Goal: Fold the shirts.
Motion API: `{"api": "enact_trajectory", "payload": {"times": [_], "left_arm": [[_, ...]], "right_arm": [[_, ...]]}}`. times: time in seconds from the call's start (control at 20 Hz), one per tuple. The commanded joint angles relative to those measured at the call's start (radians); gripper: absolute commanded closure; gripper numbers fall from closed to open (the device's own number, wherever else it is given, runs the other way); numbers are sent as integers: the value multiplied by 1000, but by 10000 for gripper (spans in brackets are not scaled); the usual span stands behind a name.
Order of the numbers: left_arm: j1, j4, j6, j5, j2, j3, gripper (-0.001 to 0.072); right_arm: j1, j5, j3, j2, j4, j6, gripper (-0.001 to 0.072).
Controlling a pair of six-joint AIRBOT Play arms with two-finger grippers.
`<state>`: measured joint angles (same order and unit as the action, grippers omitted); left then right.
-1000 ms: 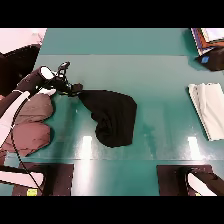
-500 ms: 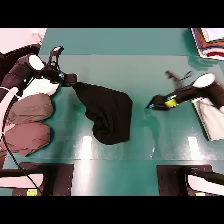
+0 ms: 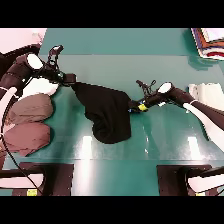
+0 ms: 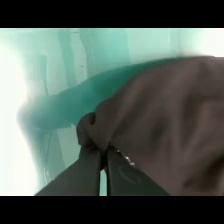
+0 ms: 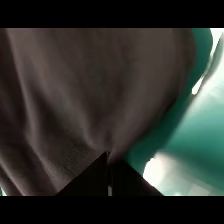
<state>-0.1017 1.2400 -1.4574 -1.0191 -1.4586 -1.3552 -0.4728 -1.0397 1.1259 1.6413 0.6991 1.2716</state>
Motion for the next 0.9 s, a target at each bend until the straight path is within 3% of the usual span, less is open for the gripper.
{"api": "enact_trajectory", "payload": {"times": [0.0, 0.3, 0.6, 0.85], "left_arm": [[1, 19, 0, -9, 54, -6, 683], [0, 26, 10, -14, 386, -180, 683], [0, -74, 10, -72, 682, -290, 683], [0, -148, 6, -145, 749, -313, 684]], "right_arm": [[37, 27, 64, -41, 8, -16, 697], [225, -152, 307, -406, 195, -14, 697], [325, -273, 504, -658, 194, 5, 698], [414, -282, 587, -761, 195, 53, 698]]}}
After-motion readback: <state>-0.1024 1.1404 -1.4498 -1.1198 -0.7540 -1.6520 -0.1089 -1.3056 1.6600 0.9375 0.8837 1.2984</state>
